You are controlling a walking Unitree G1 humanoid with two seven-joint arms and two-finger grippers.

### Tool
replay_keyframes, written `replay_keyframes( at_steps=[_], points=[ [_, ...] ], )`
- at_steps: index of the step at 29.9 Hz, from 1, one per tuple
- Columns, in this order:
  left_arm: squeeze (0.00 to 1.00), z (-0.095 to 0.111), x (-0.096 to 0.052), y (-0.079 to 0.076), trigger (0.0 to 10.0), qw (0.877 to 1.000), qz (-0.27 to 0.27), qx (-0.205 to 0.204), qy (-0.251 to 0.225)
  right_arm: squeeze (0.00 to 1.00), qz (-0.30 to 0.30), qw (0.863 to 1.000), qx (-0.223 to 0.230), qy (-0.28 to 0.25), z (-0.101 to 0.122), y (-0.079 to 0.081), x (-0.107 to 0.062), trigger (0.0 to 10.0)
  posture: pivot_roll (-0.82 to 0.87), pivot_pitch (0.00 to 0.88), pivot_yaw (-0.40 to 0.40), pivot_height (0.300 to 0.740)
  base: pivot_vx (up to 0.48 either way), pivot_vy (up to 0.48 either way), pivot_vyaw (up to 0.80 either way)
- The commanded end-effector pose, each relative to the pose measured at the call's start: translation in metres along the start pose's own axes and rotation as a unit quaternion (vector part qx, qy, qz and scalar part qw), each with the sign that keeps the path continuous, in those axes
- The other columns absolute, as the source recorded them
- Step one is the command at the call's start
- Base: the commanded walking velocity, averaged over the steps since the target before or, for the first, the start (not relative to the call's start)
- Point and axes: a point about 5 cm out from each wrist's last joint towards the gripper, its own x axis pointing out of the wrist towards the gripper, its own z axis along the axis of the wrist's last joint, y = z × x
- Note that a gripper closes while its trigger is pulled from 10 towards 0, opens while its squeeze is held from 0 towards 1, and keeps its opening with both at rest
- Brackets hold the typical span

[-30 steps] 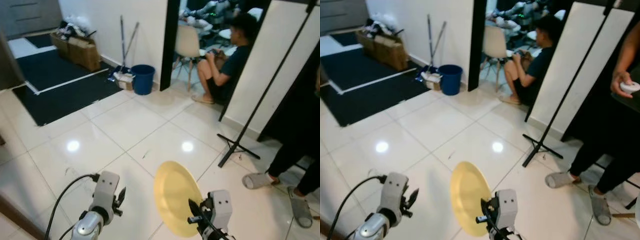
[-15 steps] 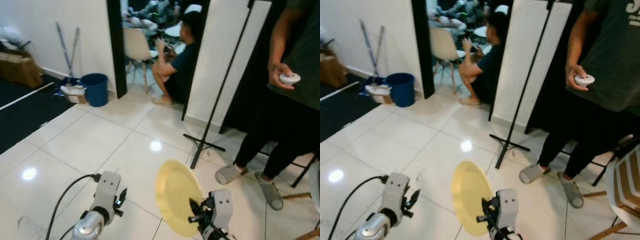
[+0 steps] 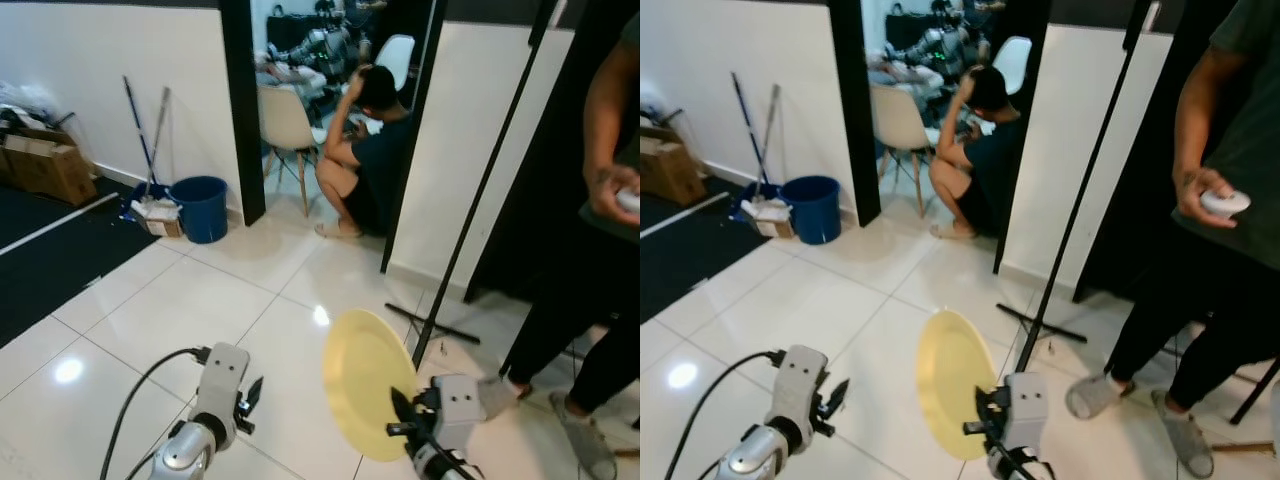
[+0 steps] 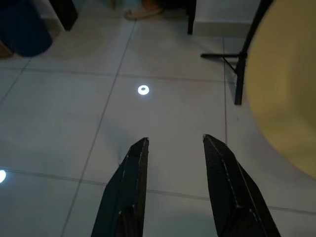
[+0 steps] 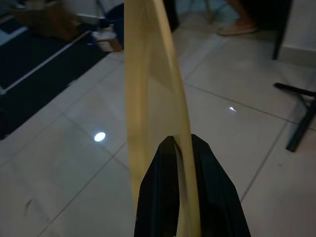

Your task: Setting the table

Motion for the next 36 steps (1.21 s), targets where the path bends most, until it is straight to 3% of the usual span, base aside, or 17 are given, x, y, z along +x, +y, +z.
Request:
replay_keyframes(
  at_steps=[1,36],
  points=[
    [0.0,-0.005,-0.001,-0.005,10.0,1.0,-0.009,0.002,0.01,0.0,-0.009,1.0,-0.002,-0.006,0.002,-0.004,-0.002,10.0,-0.05,0.034,0.106,0.74,0.48,0.0,0.0],
    [0.0,-0.006,-0.002,-0.006,10.0,1.0,-0.017,0.006,0.013,0.0,0.008,1.0,-0.014,-0.009,0.004,0.007,-0.004,10.0,-0.06,0.051,0.117,0.74,0.48,0.0,0.0]
  ],
)
